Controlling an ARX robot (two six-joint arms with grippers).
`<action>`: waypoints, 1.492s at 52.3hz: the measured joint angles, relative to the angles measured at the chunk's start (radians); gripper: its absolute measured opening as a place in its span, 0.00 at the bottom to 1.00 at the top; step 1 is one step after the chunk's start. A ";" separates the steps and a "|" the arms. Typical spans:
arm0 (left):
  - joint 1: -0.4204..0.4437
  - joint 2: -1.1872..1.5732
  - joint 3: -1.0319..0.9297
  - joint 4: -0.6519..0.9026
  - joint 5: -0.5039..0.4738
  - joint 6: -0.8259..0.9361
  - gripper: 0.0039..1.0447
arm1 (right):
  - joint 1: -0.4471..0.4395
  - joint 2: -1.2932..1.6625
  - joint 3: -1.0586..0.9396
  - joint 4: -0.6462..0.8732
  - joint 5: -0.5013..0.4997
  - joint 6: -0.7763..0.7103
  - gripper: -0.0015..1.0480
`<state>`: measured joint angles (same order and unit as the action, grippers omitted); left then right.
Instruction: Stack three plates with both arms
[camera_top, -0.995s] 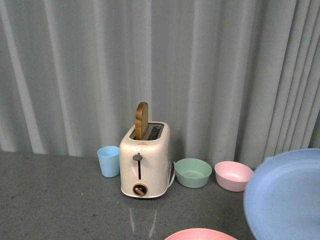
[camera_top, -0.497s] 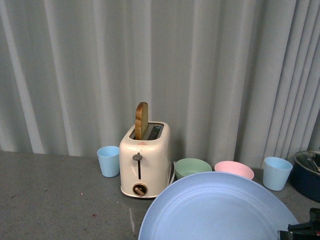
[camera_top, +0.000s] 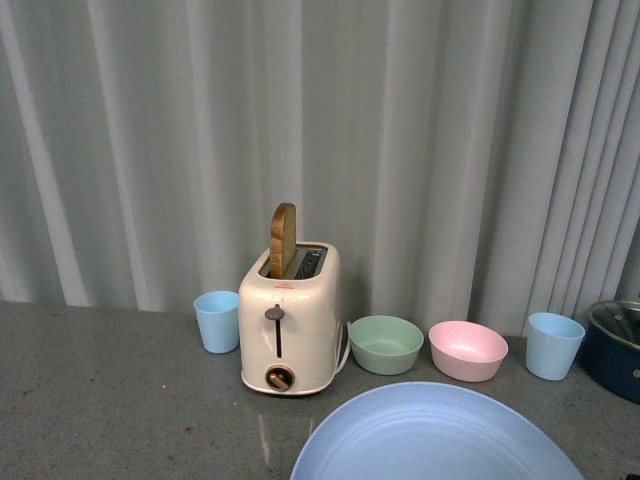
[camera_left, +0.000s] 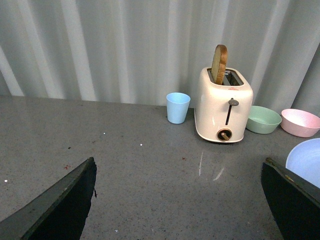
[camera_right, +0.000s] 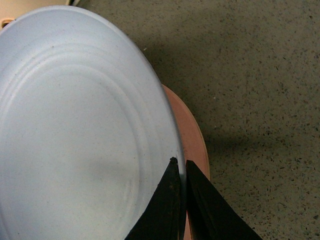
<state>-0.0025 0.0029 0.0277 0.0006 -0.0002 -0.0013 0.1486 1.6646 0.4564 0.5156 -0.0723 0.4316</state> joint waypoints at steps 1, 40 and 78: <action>0.000 0.000 0.000 0.000 0.000 0.000 0.94 | -0.001 0.004 -0.001 0.003 0.000 0.001 0.03; 0.000 0.000 0.000 0.000 0.000 0.000 0.94 | -0.007 0.140 -0.013 0.074 -0.027 0.067 0.03; 0.000 0.000 0.000 0.000 0.000 0.000 0.94 | -0.015 -0.202 -0.060 -0.099 -0.003 0.030 0.84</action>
<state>-0.0025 0.0029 0.0277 0.0006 -0.0002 -0.0013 0.1337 1.4624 0.3965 0.4168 -0.0753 0.4618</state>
